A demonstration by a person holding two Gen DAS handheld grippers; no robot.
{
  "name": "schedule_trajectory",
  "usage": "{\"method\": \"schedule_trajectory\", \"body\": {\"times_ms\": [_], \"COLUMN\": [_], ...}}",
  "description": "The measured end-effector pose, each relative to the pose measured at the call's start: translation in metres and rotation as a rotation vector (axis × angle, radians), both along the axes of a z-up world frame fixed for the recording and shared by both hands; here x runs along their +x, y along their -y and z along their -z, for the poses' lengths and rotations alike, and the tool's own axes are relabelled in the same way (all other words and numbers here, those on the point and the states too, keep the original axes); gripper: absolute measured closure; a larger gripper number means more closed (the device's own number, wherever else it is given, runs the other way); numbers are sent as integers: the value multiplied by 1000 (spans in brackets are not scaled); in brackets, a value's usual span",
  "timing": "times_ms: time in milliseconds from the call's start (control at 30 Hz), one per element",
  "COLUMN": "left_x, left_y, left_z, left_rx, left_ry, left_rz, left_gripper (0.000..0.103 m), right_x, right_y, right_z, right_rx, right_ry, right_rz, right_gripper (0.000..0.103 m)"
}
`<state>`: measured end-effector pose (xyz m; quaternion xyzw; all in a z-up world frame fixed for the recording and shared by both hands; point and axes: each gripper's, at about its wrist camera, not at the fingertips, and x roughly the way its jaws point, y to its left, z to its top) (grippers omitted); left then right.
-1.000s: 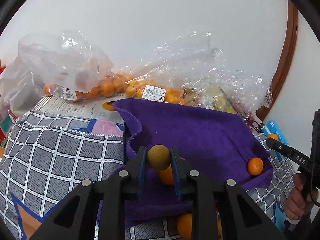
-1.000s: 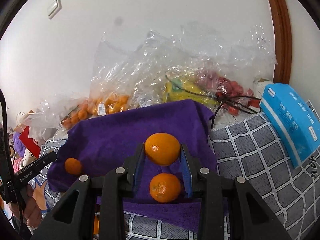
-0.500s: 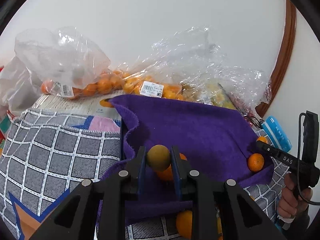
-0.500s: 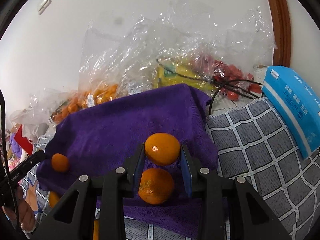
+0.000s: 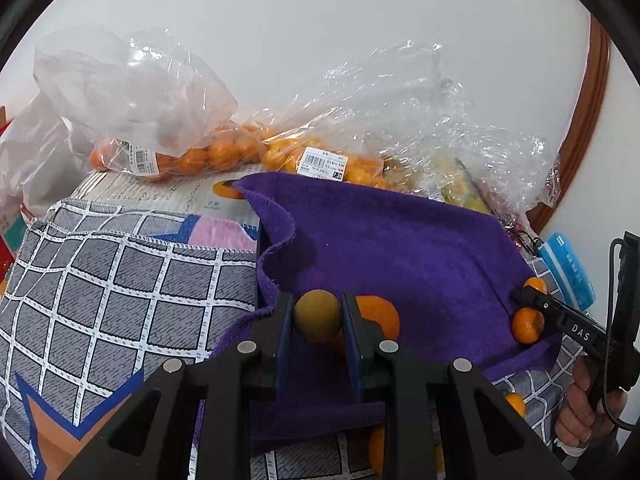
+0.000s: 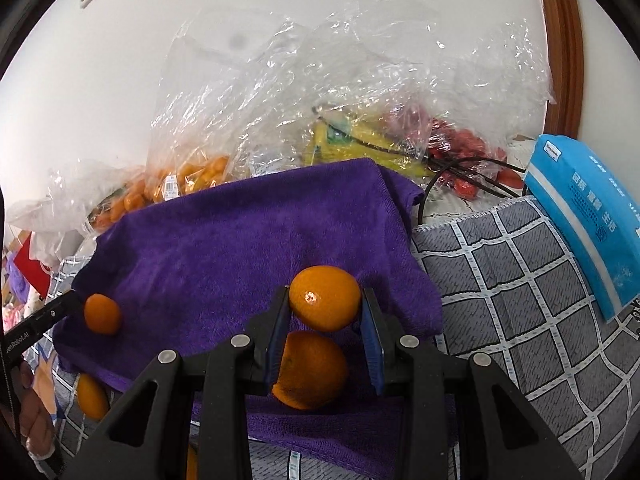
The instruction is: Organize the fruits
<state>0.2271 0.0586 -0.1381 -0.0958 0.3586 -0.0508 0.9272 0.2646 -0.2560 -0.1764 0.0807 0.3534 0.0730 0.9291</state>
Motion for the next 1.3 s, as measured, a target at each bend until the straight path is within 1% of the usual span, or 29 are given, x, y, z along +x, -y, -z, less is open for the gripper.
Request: {"method": "schedule_trajectory", "body": {"times_ms": [367, 467, 667, 933, 1133, 1300], "left_x": [5, 5, 4, 5, 4, -3], "left_y": [-5, -6, -4, -7, -5, -2], "left_z": [7, 7, 8, 8, 6, -1], "left_rx": [5, -2, 20, -8, 0, -13], "left_ry": [-38, -39, -32, -32, -29, -1], "left_rz": [-32, -33, -30, -27, -14, 4], "left_gripper": [80, 80, 80, 80, 79, 72], "right_x": [1, 2, 1, -3, -12, -22], "right_y": [-1, 0, 0, -2, -2, -11], "right_z": [2, 3, 2, -5, -17, -26], "right_rx": [-6, -3, 1, -10, -14, -50], "right_ry": [-7, -11, -7, 14, 50, 80], "right_rz": [-5, -7, -7, -4, 14, 4], "right_gripper": [68, 68, 66, 66, 66, 65]}}
